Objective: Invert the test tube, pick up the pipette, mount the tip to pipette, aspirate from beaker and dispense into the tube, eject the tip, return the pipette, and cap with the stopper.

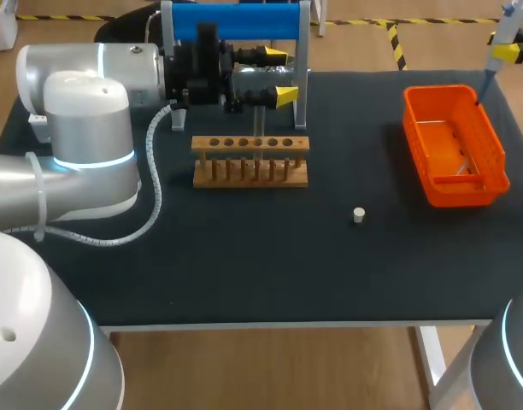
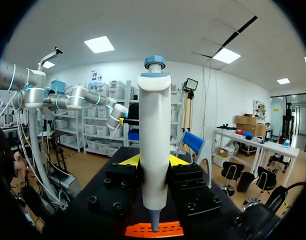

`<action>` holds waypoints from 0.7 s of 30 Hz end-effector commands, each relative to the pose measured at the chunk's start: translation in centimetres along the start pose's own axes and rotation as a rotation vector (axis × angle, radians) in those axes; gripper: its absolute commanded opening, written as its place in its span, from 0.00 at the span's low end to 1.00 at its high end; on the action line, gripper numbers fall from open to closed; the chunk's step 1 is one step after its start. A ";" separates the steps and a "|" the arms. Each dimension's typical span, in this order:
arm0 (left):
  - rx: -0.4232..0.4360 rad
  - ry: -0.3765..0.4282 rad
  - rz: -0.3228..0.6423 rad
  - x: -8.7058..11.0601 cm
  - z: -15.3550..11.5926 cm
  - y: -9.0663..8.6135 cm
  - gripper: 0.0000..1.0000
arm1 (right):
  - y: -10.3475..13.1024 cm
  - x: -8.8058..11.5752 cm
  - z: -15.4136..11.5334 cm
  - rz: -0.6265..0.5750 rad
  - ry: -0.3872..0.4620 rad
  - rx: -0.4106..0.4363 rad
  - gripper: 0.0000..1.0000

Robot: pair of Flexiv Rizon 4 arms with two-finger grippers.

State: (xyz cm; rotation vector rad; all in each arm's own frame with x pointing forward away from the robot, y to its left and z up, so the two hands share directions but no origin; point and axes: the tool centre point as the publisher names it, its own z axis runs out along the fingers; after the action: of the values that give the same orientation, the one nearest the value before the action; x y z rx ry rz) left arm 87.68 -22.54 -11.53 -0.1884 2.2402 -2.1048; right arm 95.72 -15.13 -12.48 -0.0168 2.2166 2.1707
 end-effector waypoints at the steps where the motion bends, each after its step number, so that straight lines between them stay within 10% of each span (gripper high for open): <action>1: -0.002 -0.001 -0.001 0.1 0.0 -0.1 1.00 | 0.8 2.1 3.4 -0.011 -0.055 0.020 0.00; 21: -0.002 -0.001 -0.001 0.1 0.0 -0.1 1.00 | -0.3 5.2 19.6 -0.006 0.072 0.013 0.00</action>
State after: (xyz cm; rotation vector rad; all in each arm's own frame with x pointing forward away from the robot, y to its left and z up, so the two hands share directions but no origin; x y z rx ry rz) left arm 87.67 -22.53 -11.53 -0.1888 2.2400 -2.1048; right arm 90.69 1.14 -13.02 -0.1076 2.2638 2.1816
